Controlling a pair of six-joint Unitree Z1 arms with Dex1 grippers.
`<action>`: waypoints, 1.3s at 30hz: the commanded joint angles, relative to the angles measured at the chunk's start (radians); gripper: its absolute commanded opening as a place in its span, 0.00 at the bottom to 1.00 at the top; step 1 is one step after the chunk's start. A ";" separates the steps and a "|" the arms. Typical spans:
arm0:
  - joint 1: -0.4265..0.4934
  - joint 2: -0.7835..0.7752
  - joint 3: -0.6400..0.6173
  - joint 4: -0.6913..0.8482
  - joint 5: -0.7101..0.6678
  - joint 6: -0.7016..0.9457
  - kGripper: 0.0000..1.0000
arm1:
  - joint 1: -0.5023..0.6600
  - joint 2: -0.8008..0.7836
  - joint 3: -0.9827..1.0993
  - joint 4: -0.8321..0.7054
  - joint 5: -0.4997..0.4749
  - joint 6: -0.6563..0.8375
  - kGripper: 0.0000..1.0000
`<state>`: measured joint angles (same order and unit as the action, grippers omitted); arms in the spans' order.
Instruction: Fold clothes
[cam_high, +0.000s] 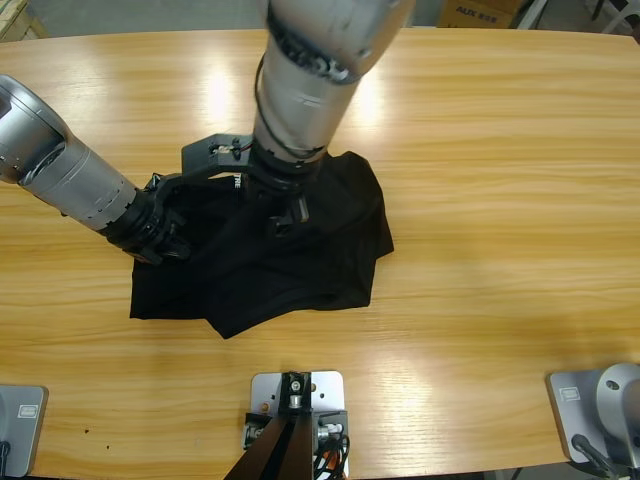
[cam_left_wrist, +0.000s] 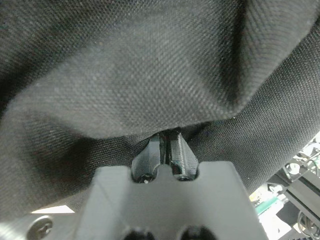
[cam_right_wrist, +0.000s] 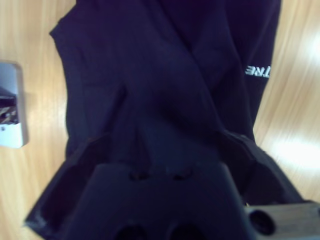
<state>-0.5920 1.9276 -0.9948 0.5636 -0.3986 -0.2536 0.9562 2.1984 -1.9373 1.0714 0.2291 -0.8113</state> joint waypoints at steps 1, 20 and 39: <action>0.003 0.055 0.016 -0.013 0.015 0.002 0.00 | -0.051 0.150 -0.085 0.010 -0.011 -0.042 0.99; 0.006 0.065 0.019 -0.013 0.014 0.002 0.00 | -0.116 0.192 -0.083 0.039 0.033 -0.051 0.41; 0.005 0.067 0.024 -0.016 0.012 0.002 0.00 | -0.122 0.219 -0.119 0.032 0.007 -0.043 0.54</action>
<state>-0.5918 1.9333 -0.9948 0.5612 -0.3987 -0.2536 0.8566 2.3395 -2.0523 1.1109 0.2301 -0.8521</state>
